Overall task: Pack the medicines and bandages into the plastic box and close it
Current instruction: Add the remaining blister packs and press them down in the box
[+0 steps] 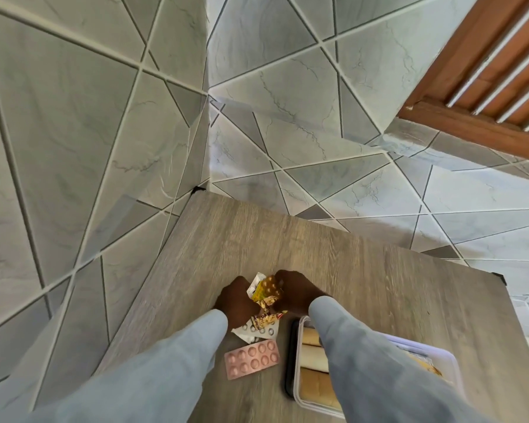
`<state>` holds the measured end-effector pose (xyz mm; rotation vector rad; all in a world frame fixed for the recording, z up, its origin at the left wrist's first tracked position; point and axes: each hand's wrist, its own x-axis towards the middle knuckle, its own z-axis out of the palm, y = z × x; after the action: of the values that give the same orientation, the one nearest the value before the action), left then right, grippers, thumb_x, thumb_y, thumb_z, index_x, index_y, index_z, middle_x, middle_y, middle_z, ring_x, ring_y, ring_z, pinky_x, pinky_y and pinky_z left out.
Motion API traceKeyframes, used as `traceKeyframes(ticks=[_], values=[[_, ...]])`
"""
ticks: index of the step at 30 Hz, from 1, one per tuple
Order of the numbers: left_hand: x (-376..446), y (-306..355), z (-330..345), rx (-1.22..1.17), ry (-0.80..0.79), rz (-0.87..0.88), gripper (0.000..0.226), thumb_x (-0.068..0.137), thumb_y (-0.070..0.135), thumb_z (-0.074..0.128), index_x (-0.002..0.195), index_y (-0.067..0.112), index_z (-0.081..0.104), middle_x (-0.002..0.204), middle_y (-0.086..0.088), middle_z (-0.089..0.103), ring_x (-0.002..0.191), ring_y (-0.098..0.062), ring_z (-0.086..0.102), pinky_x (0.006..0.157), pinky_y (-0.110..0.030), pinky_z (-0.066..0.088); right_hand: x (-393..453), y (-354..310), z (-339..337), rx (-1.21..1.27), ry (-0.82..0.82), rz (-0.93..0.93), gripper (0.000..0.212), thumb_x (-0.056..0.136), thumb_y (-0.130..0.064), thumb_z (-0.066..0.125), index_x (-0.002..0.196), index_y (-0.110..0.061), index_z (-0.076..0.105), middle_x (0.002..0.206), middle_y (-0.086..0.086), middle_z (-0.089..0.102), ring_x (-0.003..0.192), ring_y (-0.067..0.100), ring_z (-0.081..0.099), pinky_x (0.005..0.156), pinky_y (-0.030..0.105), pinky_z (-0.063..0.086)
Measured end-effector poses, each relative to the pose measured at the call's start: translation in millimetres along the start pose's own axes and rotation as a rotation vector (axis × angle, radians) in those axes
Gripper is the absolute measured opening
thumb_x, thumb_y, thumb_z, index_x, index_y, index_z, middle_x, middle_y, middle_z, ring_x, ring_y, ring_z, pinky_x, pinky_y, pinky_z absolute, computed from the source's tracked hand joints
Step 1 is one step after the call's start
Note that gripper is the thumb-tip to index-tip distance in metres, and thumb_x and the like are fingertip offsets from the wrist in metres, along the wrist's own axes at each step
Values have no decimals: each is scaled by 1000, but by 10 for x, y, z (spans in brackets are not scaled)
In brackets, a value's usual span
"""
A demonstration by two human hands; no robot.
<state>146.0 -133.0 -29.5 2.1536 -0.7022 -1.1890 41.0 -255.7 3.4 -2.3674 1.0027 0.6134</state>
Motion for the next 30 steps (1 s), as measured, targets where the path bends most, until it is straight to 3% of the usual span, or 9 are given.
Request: traceKeyframes(ticks=[2, 7, 14, 19, 23, 27, 30], values=[[-12, -30, -56, -123, 1, 7, 37, 65, 13, 78, 89, 19, 50, 93, -4, 60, 86, -23, 59, 67, -31, 49, 9, -34, 22, 73, -6, -2, 60, 68, -26, 82, 119, -9, 54, 120, 12, 60, 112, 29, 56, 91, 35, 47], [-23, -114, -214, -210, 6, 78, 35, 60, 8, 80, 86, 22, 61, 96, -8, 68, 94, -28, 65, 85, -44, 54, 10, -79, 50, 235, 7, -3, 41, 70, -24, 80, 103, -6, 64, 108, 14, 66, 100, 28, 61, 83, 34, 50], [-245, 223, -643, -391, 95, 162, 30, 64, -4, 80, 87, 11, 67, 86, -14, 70, 76, -24, 67, 69, -35, 55, -52, -156, -156, 521, 141, -107, 32, 74, -29, 78, 98, -16, 61, 96, 5, 64, 90, 22, 61, 74, 34, 50], [-468, 604, -739, -468, 108, 232, 32, 68, -2, 79, 98, 5, 68, 90, -17, 73, 75, -27, 70, 70, -38, 58, -383, -139, -448, 770, 196, -172, 13, 84, -19, 70, 89, -19, 58, 82, 3, 65, 64, 14, 58, 52, 23, 47], [-667, 959, -395, -433, 31, 307, 25, 71, 5, 79, 96, 7, 72, 90, -21, 73, 75, -29, 68, 74, -40, 55, -941, 289, -611, 835, 302, -192, 19, 84, -13, 69, 98, -15, 56, 78, 2, 65, 57, 13, 57, 44, 20, 44], [-777, 1250, 336, -330, -144, 360, 24, 72, 14, 80, 95, 9, 74, 86, -17, 74, 69, -20, 68, 66, -32, 54, -1568, 1052, -517, 934, 399, -73, 25, 83, -12, 71, 104, -15, 58, 89, 10, 70, 65, 18, 65, 47, 26, 49], [-824, 1417, 970, -183, -251, 406, 27, 71, 23, 82, 95, 14, 75, 90, -7, 75, 71, -12, 68, 65, -24, 52, -2044, 1619, -280, 1035, 453, 60, 18, 86, -7, 66, 100, -12, 56, 82, 10, 66, 59, 10, 63, 47, 25, 49]])
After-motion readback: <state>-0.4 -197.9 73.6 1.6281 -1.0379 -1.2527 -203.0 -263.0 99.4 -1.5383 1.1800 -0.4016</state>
